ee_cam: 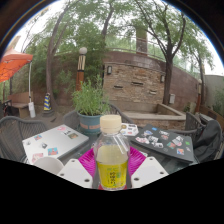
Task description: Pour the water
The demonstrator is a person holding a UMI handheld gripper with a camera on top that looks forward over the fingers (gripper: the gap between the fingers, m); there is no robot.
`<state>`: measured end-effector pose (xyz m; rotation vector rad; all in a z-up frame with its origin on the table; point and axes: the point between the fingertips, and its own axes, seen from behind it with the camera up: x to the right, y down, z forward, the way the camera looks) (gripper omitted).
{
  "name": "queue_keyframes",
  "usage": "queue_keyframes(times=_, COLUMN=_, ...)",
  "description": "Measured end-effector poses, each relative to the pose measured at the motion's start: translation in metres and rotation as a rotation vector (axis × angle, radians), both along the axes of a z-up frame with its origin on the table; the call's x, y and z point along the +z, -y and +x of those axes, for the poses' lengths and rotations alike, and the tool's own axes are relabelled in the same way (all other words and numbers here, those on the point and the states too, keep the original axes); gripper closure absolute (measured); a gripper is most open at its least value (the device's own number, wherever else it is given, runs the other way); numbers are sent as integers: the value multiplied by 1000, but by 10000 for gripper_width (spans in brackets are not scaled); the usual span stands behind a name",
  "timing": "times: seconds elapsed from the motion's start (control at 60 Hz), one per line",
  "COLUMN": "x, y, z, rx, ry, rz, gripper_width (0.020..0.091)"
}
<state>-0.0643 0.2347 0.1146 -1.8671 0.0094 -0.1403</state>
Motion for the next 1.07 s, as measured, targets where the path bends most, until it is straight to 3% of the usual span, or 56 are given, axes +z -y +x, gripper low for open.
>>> queue_keyframes(times=0.133, x=-45, y=8, z=15, rx=-6, ry=-52, rz=-17, gripper_width=715)
queue_keyframes(times=0.267, x=-42, y=12, z=14, rx=29, ry=-78, rz=66, gripper_width=715)
queue_keyframes(times=0.333, x=-42, y=17, z=15, rx=28, ry=-109, rz=67, gripper_width=664)
queue_keyframes(times=0.417, x=-49, y=22, z=13, rx=27, ry=-109, rz=-8, gripper_width=550)
queue_keyframes(times=0.483, x=-61, y=32, z=13, rx=21, ry=-128, rz=-105, gripper_width=273)
queue_keyframes(times=0.5, x=-57, y=35, z=11, rx=21, ry=-136, rz=-107, gripper_width=240)
queue_keyframes(times=0.55, x=-49, y=41, z=10, rx=24, ry=-139, rz=-97, gripper_width=285)
queue_keyframes(times=0.717, x=-12, y=95, z=1, rx=-26, ry=-102, rz=-120, gripper_width=276)
queue_keyframes(times=0.9, x=52, y=171, z=-19, rx=-91, ry=-112, rz=-145, gripper_width=273)
queue_keyframes(times=1.067, x=104, y=233, z=-54, rx=-88, ry=-133, rz=-177, gripper_width=270)
